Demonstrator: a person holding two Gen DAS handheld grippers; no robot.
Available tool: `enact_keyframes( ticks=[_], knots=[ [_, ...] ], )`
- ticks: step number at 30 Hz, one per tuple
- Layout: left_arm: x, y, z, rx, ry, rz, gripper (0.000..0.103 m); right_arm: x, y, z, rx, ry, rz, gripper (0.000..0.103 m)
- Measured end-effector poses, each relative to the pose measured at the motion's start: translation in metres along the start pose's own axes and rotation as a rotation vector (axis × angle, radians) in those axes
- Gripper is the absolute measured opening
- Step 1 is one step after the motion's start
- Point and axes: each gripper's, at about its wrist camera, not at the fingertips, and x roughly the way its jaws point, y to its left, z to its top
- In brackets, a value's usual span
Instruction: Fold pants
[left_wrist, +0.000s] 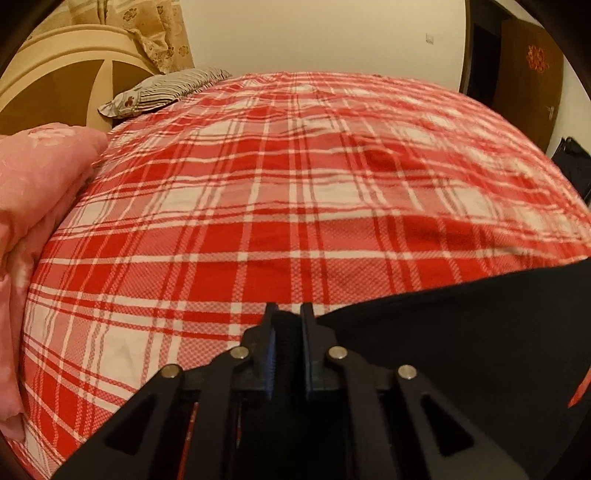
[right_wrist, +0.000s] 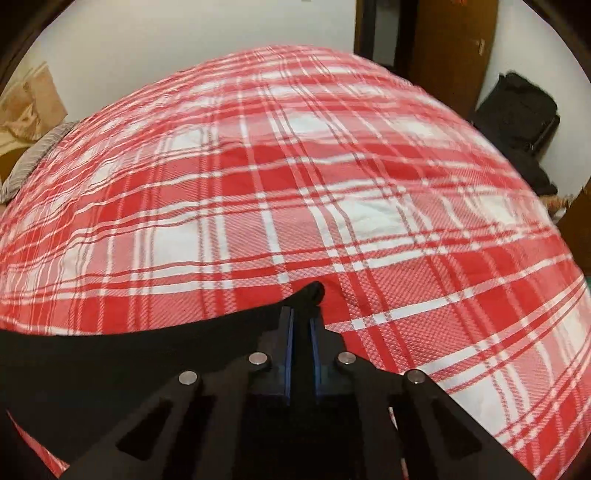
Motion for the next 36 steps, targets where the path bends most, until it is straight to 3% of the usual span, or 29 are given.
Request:
enact_keyframes(
  ticks=[10,21,29,36],
  knots=[
    [-0.044,0.010,0.000,-0.033,-0.116,-0.080,0.012,-0.094,-0.009,-0.026,0.007,-0.223,0.073,0.007],
    [-0.091,0.021,-0.020,-0.065,-0.212,-0.184,0.012,-0.161,-0.029,-0.084,-0.023,-0.374,0.124,0.007],
    [-0.127,0.030,-0.066,-0.070,-0.280,-0.258,0.012,-0.181,-0.053,-0.132,0.013,-0.413,0.152,0.007],
    [-0.132,0.039,-0.109,-0.052,-0.260,-0.260,0.012,-0.194,-0.075,-0.168,0.059,-0.423,0.170,0.007]
  ],
)
